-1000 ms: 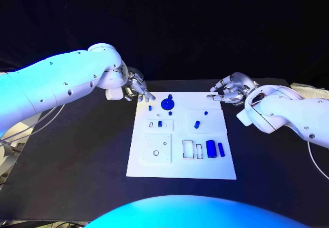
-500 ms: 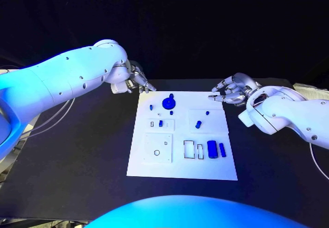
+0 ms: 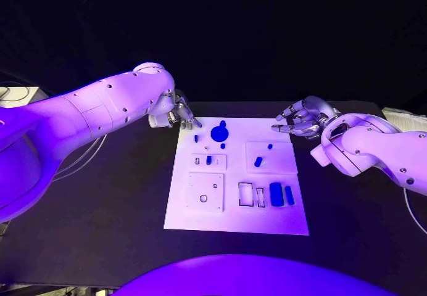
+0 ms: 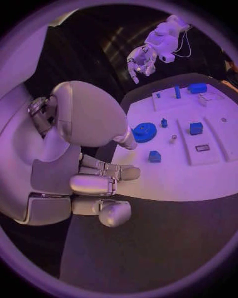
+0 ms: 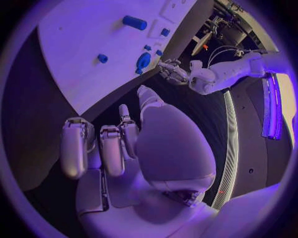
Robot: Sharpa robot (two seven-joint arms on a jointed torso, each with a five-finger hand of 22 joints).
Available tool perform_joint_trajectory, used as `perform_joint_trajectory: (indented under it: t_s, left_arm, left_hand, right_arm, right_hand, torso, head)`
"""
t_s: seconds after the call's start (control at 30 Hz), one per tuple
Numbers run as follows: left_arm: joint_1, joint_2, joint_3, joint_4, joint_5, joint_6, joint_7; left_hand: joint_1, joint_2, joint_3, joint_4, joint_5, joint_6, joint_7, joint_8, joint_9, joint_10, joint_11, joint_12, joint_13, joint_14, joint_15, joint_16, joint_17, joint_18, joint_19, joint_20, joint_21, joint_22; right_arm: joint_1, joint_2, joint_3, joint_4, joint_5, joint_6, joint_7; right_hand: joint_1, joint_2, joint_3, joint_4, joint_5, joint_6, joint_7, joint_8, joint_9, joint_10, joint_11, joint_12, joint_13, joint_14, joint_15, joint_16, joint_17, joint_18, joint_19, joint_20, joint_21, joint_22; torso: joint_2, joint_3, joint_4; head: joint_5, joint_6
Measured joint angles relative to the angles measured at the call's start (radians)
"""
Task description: Assemble the parts on the task board
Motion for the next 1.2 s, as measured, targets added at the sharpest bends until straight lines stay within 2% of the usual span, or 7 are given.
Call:
perform_joint_trajectory:
  t_s: [0.27, 0.53, 0.6, 1.07, 1.2]
  left_arm:
    - [-0.007, 0.005, -0.003, -0.007, -0.009, 0.017, 0.000]
    - [-0.008, 0.001, -0.005, 0.006, 0.000, 0.034, 0.000]
    - [-0.008, -0.002, -0.006, 0.011, 0.006, 0.040, 0.000]
    - [-0.009, -0.009, -0.010, 0.033, 0.035, 0.078, 0.000]
    - [-0.009, -0.009, -0.012, 0.037, 0.038, 0.086, 0.000]
  left_hand:
    - [-0.003, -0.003, -0.003, 0.003, 0.000, 0.000, 0.000, 0.000, -0.001, 0.000, 0.000, 0.000, -0.001, 0.000, 0.000, 0.000, 0.000, 0.000, 0.000, 0.000, 0.000, 0.001]
    - [-0.024, -0.005, -0.011, 0.011, 0.000, 0.020, -0.005, 0.014, -0.001, 0.004, 0.003, 0.005, -0.005, 0.000, 0.000, 0.009, 0.000, 0.000, 0.004, 0.004, 0.006, 0.011]
    - [-0.029, 0.000, -0.015, 0.007, 0.000, 0.022, -0.007, 0.016, -0.001, 0.009, -0.002, 0.005, -0.006, 0.000, 0.000, 0.012, 0.000, 0.000, 0.007, 0.000, 0.012, 0.015]
    - [-0.038, 0.002, -0.023, 0.009, 0.000, 0.037, -0.013, 0.019, -0.001, 0.015, -0.007, 0.005, -0.010, 0.000, 0.000, 0.020, 0.000, 0.000, 0.007, 0.000, 0.016, 0.023]
    - [-0.027, 0.012, -0.018, 0.004, 0.000, 0.043, -0.014, 0.019, -0.001, 0.016, -0.009, 0.005, -0.013, 0.000, 0.000, 0.024, 0.000, 0.000, 0.011, -0.004, 0.016, 0.027]
  right_arm:
    - [0.000, 0.000, 0.000, 0.001, 0.000, -0.002, 0.000]
    - [0.000, 0.000, 0.000, 0.002, 0.000, -0.005, 0.000]
    - [0.000, 0.000, 0.000, 0.002, -0.001, -0.005, 0.000]
    - [0.000, -0.001, 0.000, 0.003, -0.002, -0.006, -0.001]
    - [0.000, -0.001, 0.000, 0.003, -0.002, -0.006, -0.001]
  right_hand:
    - [0.000, 0.000, 0.000, 0.000, 0.000, 0.000, 0.000, 0.000, 0.000, 0.000, 0.000, 0.000, 0.000, 0.000, 0.000, 0.000, 0.000, 0.000, 0.000, 0.000, 0.000, 0.000]
    - [0.000, 0.000, 0.000, 0.000, 0.004, 0.000, 0.000, 0.000, -0.001, 0.000, 0.000, 0.000, 0.000, 0.000, 0.000, 0.000, 0.000, 0.000, 0.000, 0.000, 0.000, 0.000]
    - [0.000, 0.000, 0.000, 0.000, 0.004, 0.000, 0.000, 0.000, -0.001, 0.000, 0.000, 0.000, 0.000, 0.000, 0.000, 0.000, 0.000, 0.000, 0.000, 0.000, 0.000, 0.000]
    - [0.000, 0.000, 0.000, 0.000, 0.004, 0.000, 0.000, 0.000, -0.001, 0.000, 0.000, 0.000, 0.000, 0.000, 0.000, 0.000, 0.000, 0.000, 0.000, 0.000, 0.000, 0.001]
    - [0.000, 0.000, 0.000, 0.000, 0.004, 0.000, 0.000, 0.000, -0.001, 0.000, 0.000, 0.000, 0.000, 0.000, 0.000, 0.000, 0.000, 0.000, 0.000, 0.000, 0.000, 0.001]
  torso:
    - [0.000, 0.0001, 0.0000]
    - [0.000, 0.0005, 0.0002]
    - [0.000, 0.0006, 0.0005]
    - [0.000, 0.0007, 0.0006]
    - [0.000, 0.0006, 0.0001]
  head:
    - [0.000, -0.004]
    - [-0.001, -0.005]
    - [-0.001, -0.005]
    - [-0.003, -0.005]
    - [-0.002, -0.005]
